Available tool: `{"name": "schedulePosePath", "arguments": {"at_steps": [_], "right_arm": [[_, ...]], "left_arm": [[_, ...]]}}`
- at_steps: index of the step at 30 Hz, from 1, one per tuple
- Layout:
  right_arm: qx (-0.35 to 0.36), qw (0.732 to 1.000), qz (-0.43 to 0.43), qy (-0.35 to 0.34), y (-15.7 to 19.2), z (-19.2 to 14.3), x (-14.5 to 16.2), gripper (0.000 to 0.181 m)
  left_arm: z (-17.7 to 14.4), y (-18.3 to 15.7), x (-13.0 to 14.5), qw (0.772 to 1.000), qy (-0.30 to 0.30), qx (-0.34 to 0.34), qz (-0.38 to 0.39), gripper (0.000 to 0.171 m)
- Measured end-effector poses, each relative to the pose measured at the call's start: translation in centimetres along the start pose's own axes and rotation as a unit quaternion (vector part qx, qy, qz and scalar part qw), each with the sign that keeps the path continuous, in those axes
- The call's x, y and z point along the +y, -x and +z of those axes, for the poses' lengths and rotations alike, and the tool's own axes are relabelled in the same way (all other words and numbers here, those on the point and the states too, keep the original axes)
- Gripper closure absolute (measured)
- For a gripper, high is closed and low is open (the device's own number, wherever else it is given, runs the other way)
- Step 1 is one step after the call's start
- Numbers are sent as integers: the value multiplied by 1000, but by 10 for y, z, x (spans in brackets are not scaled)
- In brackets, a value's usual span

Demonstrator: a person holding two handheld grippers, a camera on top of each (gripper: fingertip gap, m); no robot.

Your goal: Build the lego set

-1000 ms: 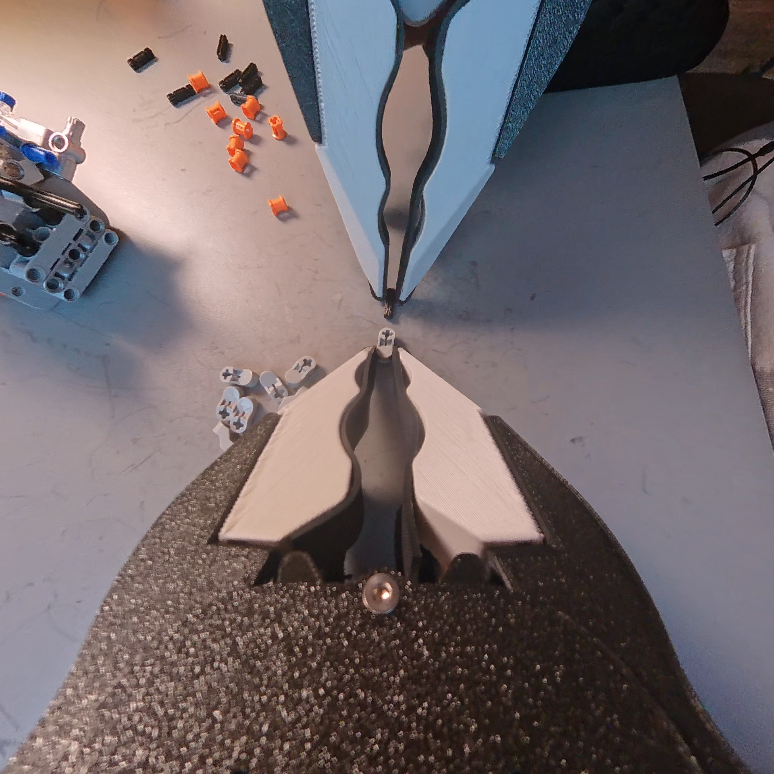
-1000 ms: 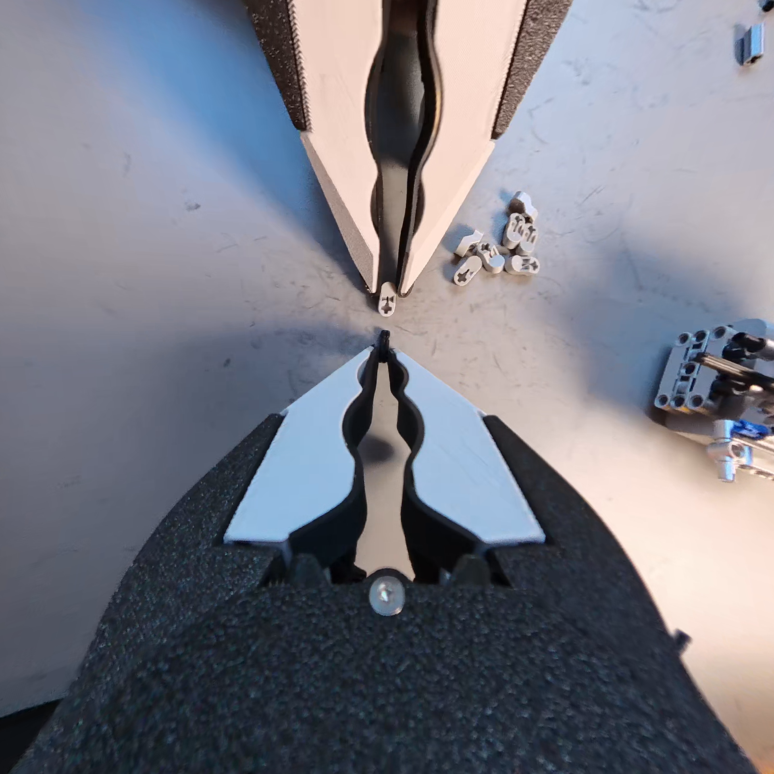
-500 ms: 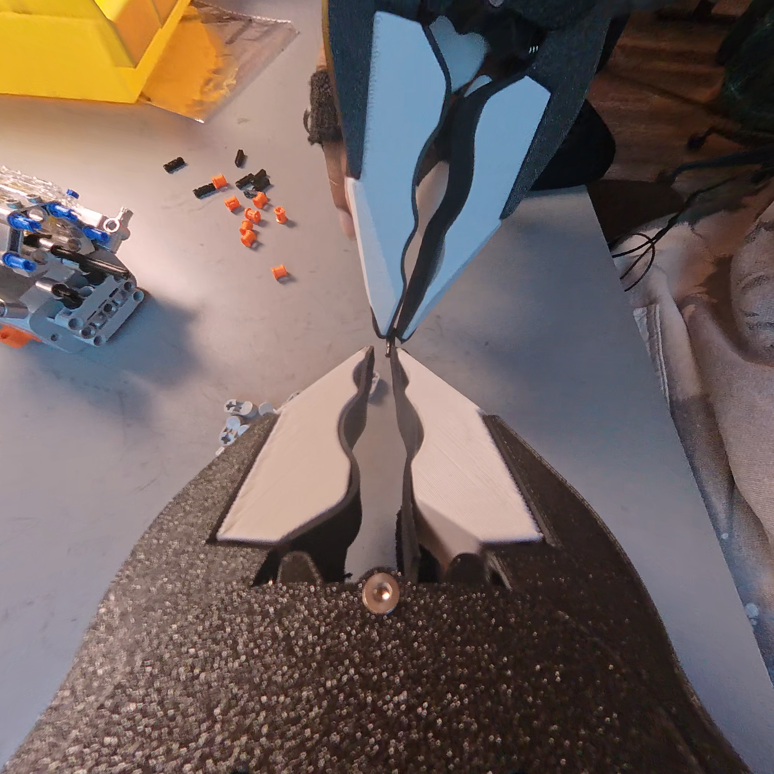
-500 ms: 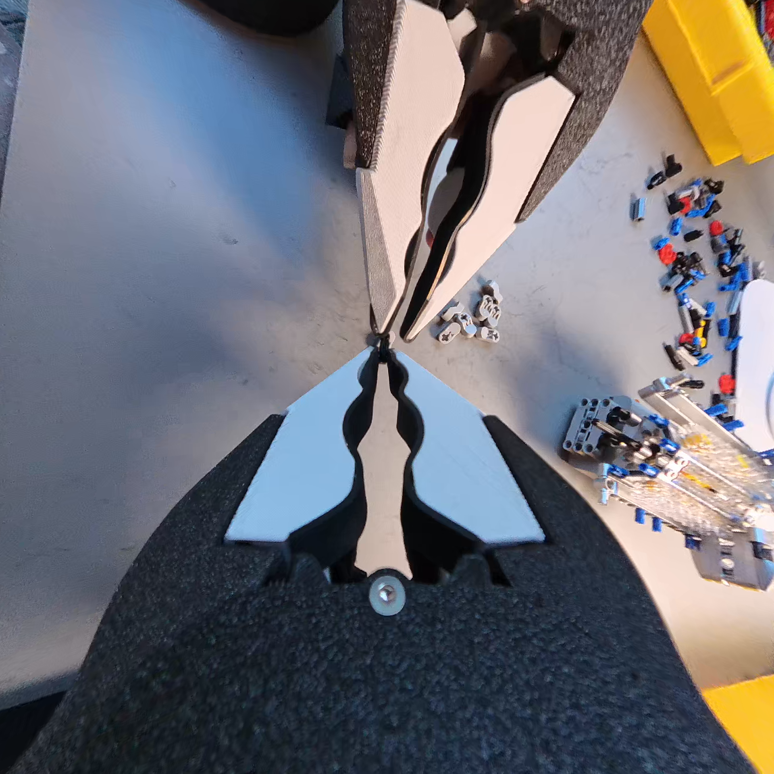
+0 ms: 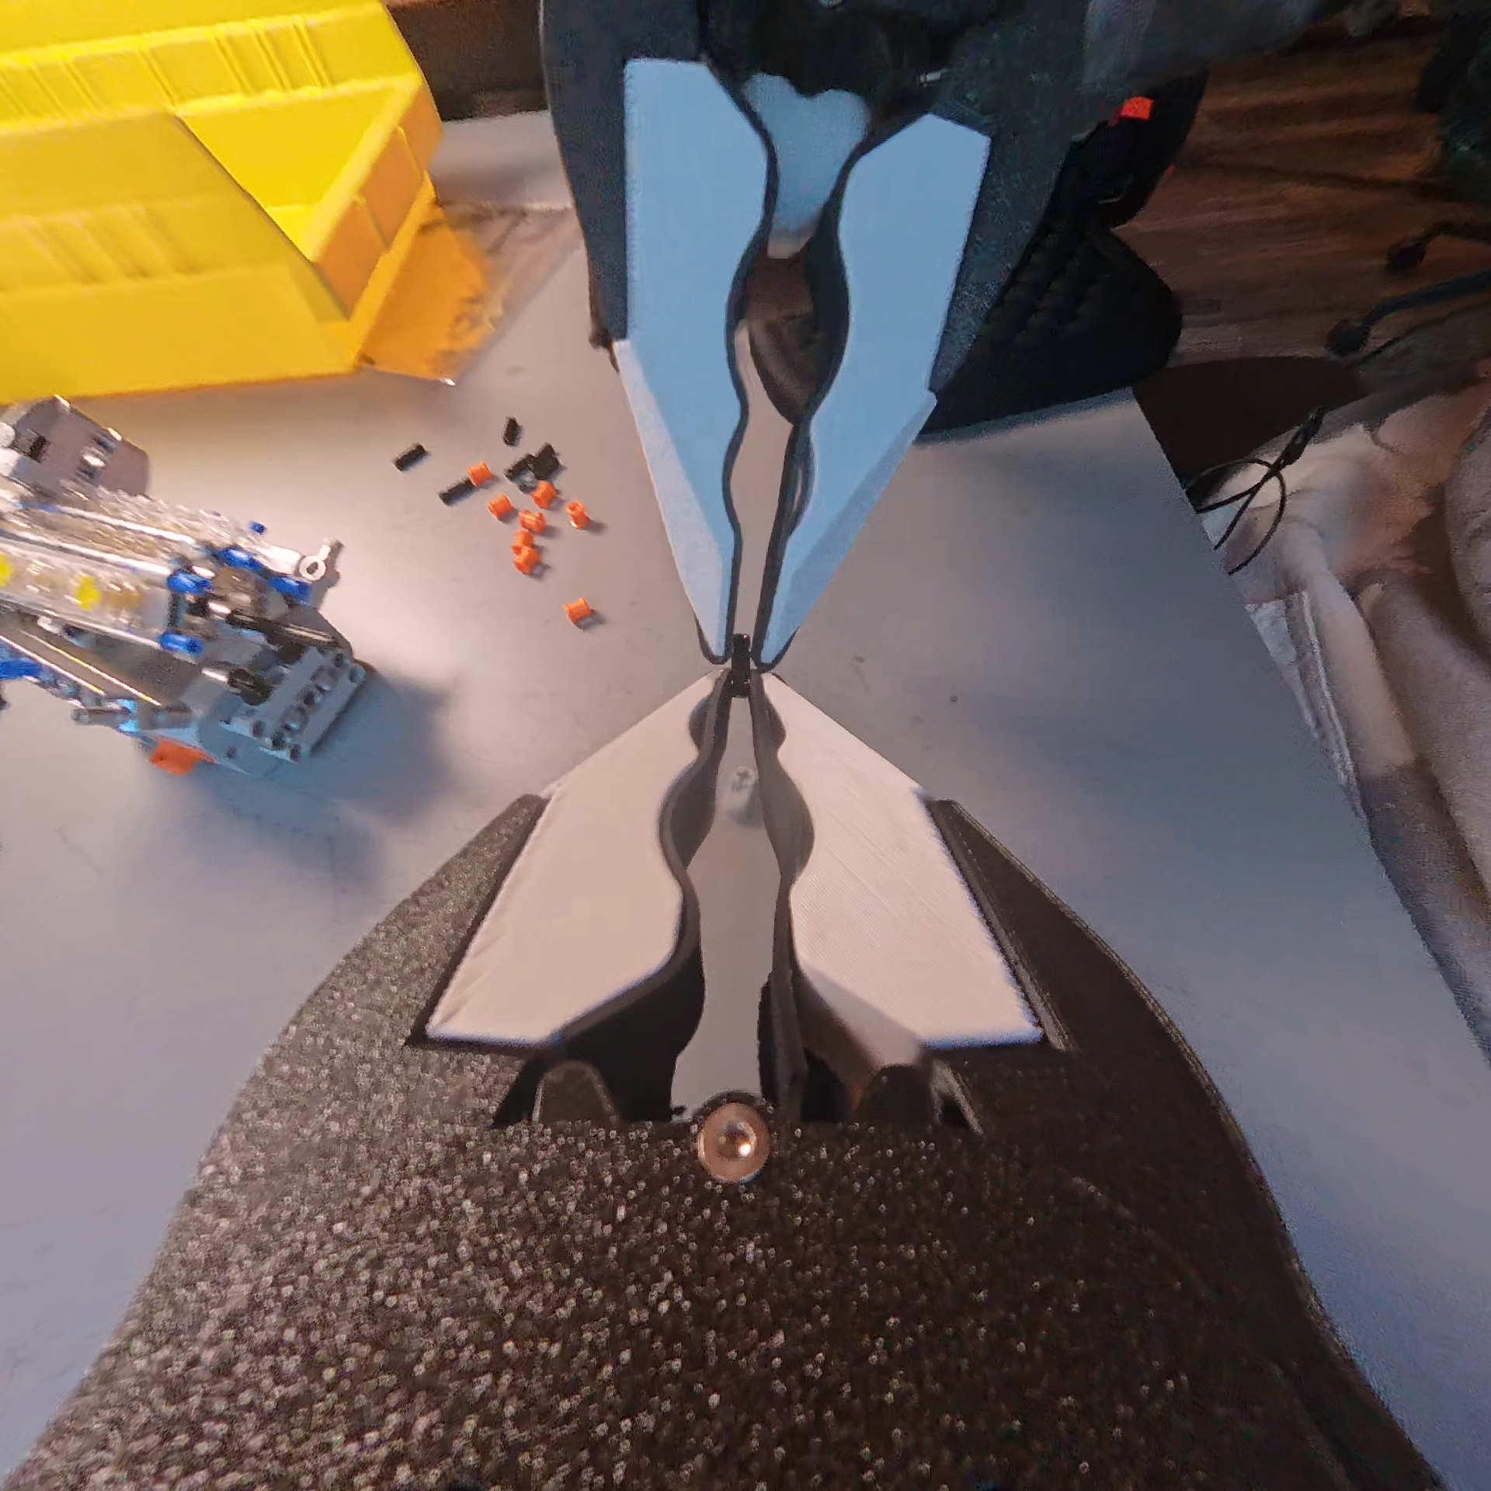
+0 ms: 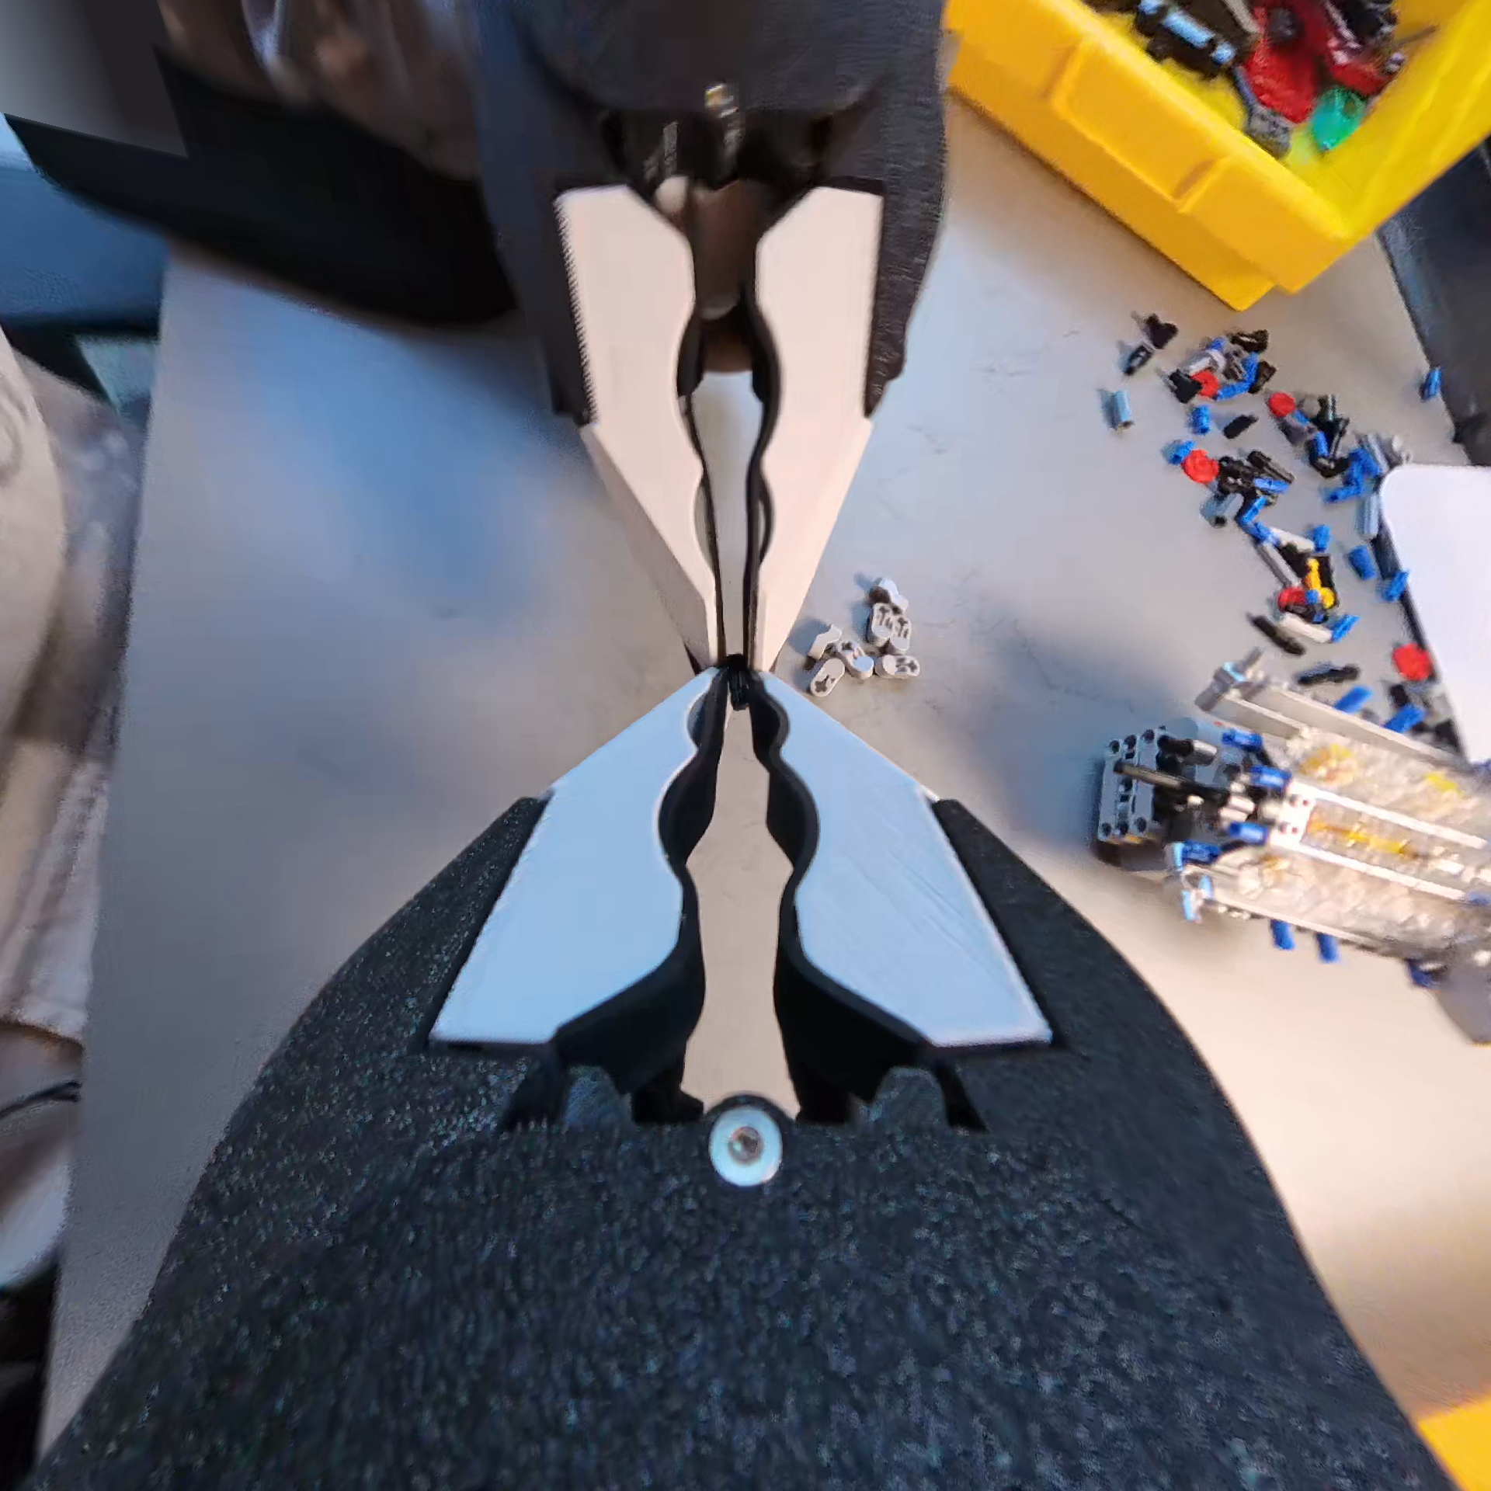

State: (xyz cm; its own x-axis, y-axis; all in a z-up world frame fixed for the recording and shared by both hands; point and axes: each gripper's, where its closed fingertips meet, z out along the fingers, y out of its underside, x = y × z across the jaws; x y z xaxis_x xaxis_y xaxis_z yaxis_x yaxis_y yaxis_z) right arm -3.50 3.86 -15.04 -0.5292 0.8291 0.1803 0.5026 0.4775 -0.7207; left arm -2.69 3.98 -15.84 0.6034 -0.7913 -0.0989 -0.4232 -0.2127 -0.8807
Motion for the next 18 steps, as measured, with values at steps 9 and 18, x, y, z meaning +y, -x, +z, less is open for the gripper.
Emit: {"name": "schedulePosePath", "arguments": {"at_steps": [9, 18], "right_arm": [[-2, 996, 72, -58, -3, -13, -4, 176], [-5, 993, 87, -75, -2, -17, -2, 177]], "left_arm": [[0, 3, -16, 996, -37, -52, 54, 170], [0, 1, -20, 995, -48, -58, 59, 170]]}}
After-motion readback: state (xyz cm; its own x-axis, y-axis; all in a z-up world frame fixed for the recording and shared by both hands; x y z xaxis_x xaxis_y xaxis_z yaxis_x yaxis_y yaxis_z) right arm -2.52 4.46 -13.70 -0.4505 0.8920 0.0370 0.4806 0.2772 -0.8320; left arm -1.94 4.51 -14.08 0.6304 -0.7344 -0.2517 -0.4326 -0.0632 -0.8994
